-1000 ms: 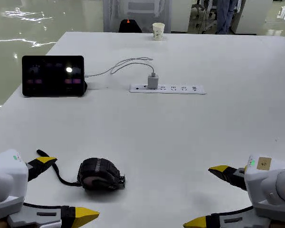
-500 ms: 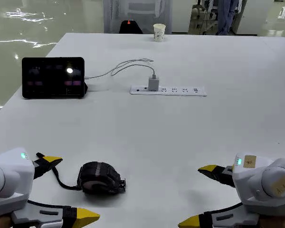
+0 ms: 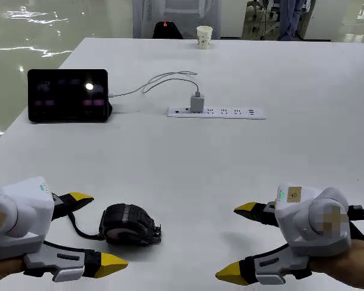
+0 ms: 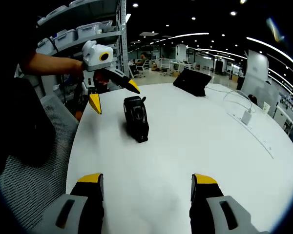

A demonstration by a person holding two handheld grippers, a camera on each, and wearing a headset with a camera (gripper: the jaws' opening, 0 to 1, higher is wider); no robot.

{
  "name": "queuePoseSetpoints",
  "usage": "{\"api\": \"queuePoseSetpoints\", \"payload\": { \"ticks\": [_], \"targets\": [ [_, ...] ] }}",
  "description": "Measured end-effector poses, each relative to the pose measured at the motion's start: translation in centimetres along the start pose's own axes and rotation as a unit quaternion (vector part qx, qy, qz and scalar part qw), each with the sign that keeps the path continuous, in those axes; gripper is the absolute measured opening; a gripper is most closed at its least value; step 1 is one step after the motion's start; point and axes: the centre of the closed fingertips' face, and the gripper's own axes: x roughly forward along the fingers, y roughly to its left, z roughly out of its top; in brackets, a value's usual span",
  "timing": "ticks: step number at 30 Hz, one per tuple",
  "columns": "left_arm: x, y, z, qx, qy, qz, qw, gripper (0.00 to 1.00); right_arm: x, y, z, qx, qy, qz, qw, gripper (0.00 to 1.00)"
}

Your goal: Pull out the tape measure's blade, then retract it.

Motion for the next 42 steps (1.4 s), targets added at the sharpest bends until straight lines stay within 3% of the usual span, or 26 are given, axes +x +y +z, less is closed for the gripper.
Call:
{"api": "queuePoseSetpoints", "payload": {
  "ticks": [14, 24, 42],
  "targets": [
    [0.6, 0.4, -0.2, 0.022, 0.022, -0.018, 0.9993, 0.64, 2.4, -0.4, 1.8, -0.048, -0.001, 0.030, 0.9984, 0.62],
    [1.1, 1.2, -0.1, 0.029, 0.035, -0.025, 0.9987, 0.58, 4.0, -0.7, 2.4, -0.078, 0.003, 0.045, 0.9960, 0.54],
    [2.5, 1.6, -0.6, 0.063, 0.070, -0.056, 0.9940, 0.48, 7.2, -0.5, 3.7, -0.122, 0.006, 0.070, 0.9900, 0.35]
  ]
}}
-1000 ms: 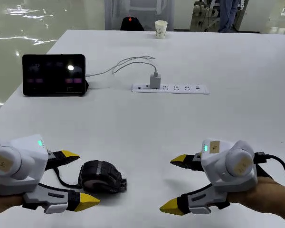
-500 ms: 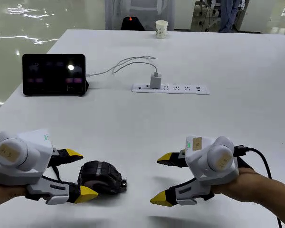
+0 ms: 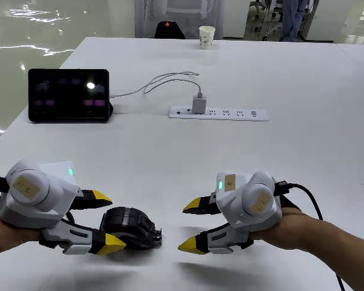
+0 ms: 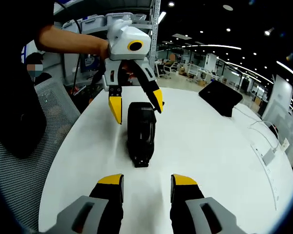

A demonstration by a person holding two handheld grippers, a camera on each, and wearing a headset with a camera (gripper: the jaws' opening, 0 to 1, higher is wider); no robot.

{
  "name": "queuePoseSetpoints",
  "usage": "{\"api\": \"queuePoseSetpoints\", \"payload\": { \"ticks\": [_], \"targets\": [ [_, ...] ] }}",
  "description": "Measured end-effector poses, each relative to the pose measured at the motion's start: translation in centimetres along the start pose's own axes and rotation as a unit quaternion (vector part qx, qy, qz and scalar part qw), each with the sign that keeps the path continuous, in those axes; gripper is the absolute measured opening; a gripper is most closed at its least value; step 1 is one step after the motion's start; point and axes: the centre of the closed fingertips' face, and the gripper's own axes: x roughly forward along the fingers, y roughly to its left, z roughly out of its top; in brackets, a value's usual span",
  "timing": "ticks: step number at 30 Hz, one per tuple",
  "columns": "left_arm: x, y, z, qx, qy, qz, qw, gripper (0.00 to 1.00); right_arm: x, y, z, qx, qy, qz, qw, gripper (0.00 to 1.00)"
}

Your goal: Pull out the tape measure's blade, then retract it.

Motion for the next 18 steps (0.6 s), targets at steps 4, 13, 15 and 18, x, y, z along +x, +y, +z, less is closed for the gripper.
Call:
{"api": "queuePoseSetpoints", "payload": {
  "ticks": [4, 13, 15, 18],
  "targets": [
    [0.1, -0.1, -0.1, 0.005, 0.005, -0.009, 0.9999, 0.46, 0.7, 0.1, 0.2, -0.006, 0.002, 0.006, 1.0000, 0.32],
    [0.1, -0.4, -0.5, 0.028, 0.029, -0.027, 0.9988, 0.39, 2.2, 0.4, 0.7, -0.018, 0.009, 0.026, 0.9995, 0.26],
    [0.2, -0.5, -0.6, 0.037, 0.039, -0.034, 0.9980, 0.36, 2.5, 0.6, 0.7, -0.020, 0.011, 0.033, 0.9992, 0.25],
    [0.3, -0.5, -0.6, 0.046, 0.045, -0.040, 0.9971, 0.34, 3.0, 0.8, 0.5, -0.026, 0.021, 0.037, 0.9988, 0.23]
  ]
}}
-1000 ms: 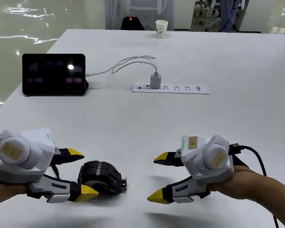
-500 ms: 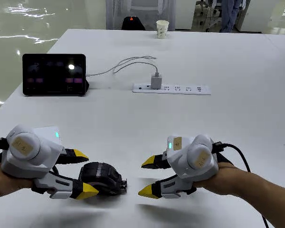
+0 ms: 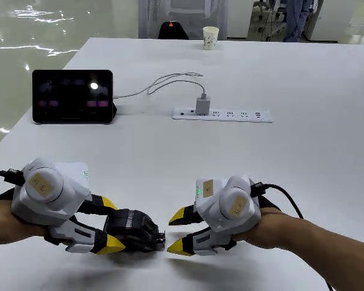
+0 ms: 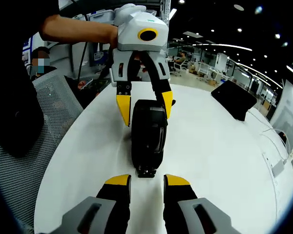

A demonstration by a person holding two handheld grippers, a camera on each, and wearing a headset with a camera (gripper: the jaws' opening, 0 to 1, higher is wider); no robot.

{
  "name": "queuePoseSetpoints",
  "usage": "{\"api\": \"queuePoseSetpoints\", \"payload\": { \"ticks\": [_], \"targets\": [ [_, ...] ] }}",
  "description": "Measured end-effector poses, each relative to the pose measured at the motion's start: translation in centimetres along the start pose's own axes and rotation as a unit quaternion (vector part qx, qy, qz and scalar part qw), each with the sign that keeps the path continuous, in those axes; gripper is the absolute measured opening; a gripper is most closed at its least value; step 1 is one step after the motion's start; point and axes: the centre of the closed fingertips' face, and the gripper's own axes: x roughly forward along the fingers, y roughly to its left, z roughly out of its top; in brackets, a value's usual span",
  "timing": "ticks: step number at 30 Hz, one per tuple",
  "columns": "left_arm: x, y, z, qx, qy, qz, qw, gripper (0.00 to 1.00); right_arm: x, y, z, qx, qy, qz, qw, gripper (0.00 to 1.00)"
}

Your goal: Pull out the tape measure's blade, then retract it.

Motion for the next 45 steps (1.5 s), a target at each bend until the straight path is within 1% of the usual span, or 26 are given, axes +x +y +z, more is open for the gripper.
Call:
{"api": "queuePoseSetpoints", "payload": {
  "ticks": [6, 10, 14, 16, 23, 30, 36, 45],
  "targets": [
    [0.4, -0.1, -0.2, 0.019, 0.014, -0.009, 0.9997, 0.31, 0.7, 0.3, -0.1, -0.006, 0.009, 0.008, 0.9999, 0.19],
    [0.5, -0.1, -0.1, 0.023, 0.017, -0.008, 0.9996, 0.29, 1.2, 0.4, -0.1, -0.004, 0.010, 0.010, 0.9999, 0.16],
    [0.8, 0.3, -0.4, 0.029, 0.019, -0.008, 0.9994, 0.29, 1.4, 0.2, -0.1, 0.000, 0.011, 0.008, 0.9999, 0.14],
    [0.8, 0.4, -0.5, 0.030, 0.020, -0.009, 0.9993, 0.29, 1.5, 0.0, -0.1, 0.003, 0.011, 0.005, 0.9999, 0.12],
    [1.0, 0.8, -0.8, 0.035, 0.015, -0.008, 0.9992, 0.29, 1.8, 0.1, -0.1, 0.003, 0.012, 0.008, 0.9999, 0.12],
    [1.1, 0.7, -0.8, 0.037, 0.010, -0.007, 0.9992, 0.28, 1.7, 0.1, -0.1, 0.006, 0.008, 0.008, 0.9999, 0.10],
    [1.1, 0.7, -0.9, 0.038, 0.011, -0.010, 0.9992, 0.28, 1.7, 0.1, -0.1, 0.003, 0.009, 0.010, 0.9999, 0.09],
    [1.1, 0.7, -0.9, 0.033, 0.012, -0.014, 0.9993, 0.27, 1.6, 0.0, -0.2, 0.001, 0.010, 0.011, 0.9999, 0.08]
  ]
}}
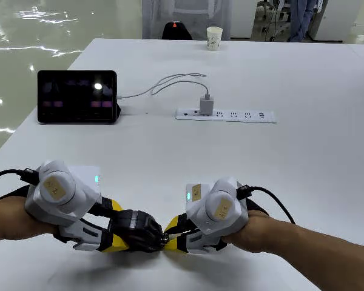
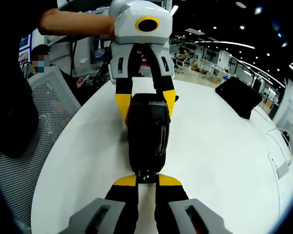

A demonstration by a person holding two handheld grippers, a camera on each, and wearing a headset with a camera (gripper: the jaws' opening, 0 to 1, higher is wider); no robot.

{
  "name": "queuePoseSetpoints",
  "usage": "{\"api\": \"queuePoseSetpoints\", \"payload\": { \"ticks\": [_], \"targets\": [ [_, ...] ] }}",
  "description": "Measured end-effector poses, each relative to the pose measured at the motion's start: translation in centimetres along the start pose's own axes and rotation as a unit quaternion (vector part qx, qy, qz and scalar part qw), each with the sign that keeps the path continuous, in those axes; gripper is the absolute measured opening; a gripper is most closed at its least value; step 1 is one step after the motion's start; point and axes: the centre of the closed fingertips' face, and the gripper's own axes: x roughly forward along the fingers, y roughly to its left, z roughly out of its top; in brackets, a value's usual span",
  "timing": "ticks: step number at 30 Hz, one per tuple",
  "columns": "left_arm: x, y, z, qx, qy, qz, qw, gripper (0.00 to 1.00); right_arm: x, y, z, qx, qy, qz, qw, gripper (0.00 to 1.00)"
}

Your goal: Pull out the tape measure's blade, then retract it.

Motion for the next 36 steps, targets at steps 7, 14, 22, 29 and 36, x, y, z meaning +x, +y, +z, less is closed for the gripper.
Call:
{"api": "queuePoseSetpoints", "payload": {
  "ticks": [7, 14, 22, 29, 36],
  "targets": [
    [-0.1, -0.1, 0.1, -0.001, -0.001, -0.003, 1.0000, 0.27, -0.6, 0.0, -0.6, 0.001, 0.004, 0.004, 1.0000, 0.08],
    [-0.1, -0.2, 0.1, 0.000, 0.000, -0.004, 1.0000, 0.27, -1.1, 0.1, -1.1, 0.003, 0.007, 0.005, 1.0000, 0.08],
    [0.0, -0.2, 0.2, 0.000, 0.000, -0.007, 1.0000, 0.27, -1.7, 0.2, -1.7, 0.007, 0.011, 0.005, 0.9999, 0.08],
    [0.0, -0.3, 0.2, 0.000, 0.000, -0.008, 1.0000, 0.27, -2.3, 0.2, -2.2, 0.010, 0.012, 0.004, 0.9999, 0.08],
    [0.0, -0.4, 0.3, 0.001, 0.002, -0.009, 1.0000, 0.27, -2.9, 0.3, -2.9, 0.012, 0.015, 0.002, 0.9998, 0.08]
  ]
}}
